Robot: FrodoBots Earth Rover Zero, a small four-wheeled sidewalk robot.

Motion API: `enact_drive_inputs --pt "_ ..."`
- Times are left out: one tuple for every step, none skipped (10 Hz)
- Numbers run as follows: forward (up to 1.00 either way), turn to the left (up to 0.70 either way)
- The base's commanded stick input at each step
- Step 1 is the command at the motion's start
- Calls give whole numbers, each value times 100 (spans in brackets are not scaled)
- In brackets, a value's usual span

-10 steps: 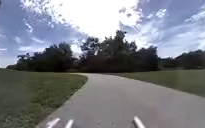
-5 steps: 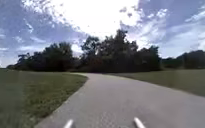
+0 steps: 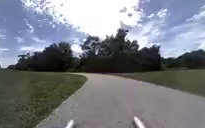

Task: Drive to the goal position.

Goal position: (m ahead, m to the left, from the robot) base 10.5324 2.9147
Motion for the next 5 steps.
enact_drive_inputs --pt "70 0" --pt "70 0" --pt "70 0" --pt "70 0" --pt "70 0"
